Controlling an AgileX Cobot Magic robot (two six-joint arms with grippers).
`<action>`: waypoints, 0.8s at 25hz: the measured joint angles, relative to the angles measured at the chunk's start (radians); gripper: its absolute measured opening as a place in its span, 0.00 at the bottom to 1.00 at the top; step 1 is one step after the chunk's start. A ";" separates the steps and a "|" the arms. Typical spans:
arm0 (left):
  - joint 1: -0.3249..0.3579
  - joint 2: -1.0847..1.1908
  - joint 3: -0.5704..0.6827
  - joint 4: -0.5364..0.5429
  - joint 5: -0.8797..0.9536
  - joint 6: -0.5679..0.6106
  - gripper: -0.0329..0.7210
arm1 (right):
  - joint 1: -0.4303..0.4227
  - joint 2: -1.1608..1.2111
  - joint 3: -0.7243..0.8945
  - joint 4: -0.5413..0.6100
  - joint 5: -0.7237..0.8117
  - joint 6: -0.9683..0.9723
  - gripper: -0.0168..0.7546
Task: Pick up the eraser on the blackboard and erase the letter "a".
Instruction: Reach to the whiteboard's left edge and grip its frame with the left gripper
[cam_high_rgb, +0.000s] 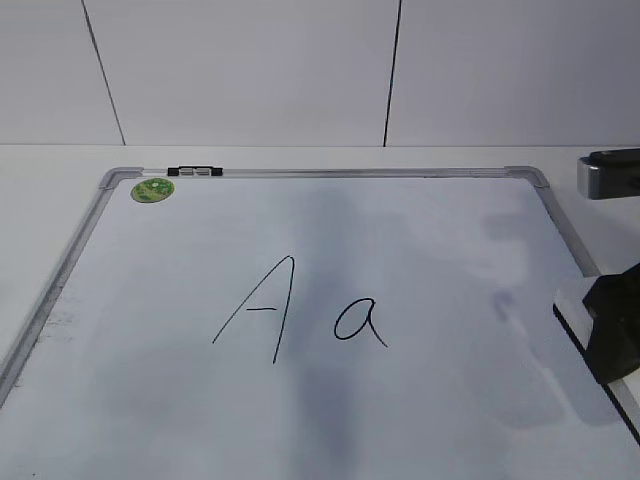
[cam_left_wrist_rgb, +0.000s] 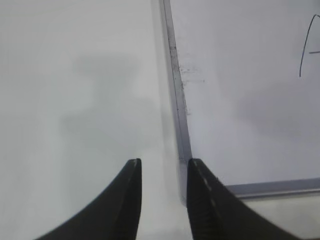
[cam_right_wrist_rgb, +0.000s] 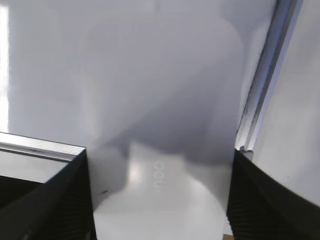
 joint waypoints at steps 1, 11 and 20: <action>0.000 0.035 -0.016 0.000 -0.022 0.000 0.36 | 0.000 0.000 0.000 0.000 0.002 0.000 0.76; 0.000 0.387 -0.204 -0.018 -0.254 0.000 0.36 | 0.000 0.000 0.000 0.000 0.002 0.000 0.76; 0.000 0.798 -0.339 -0.131 -0.272 0.000 0.36 | 0.000 0.000 0.000 0.004 -0.002 0.000 0.76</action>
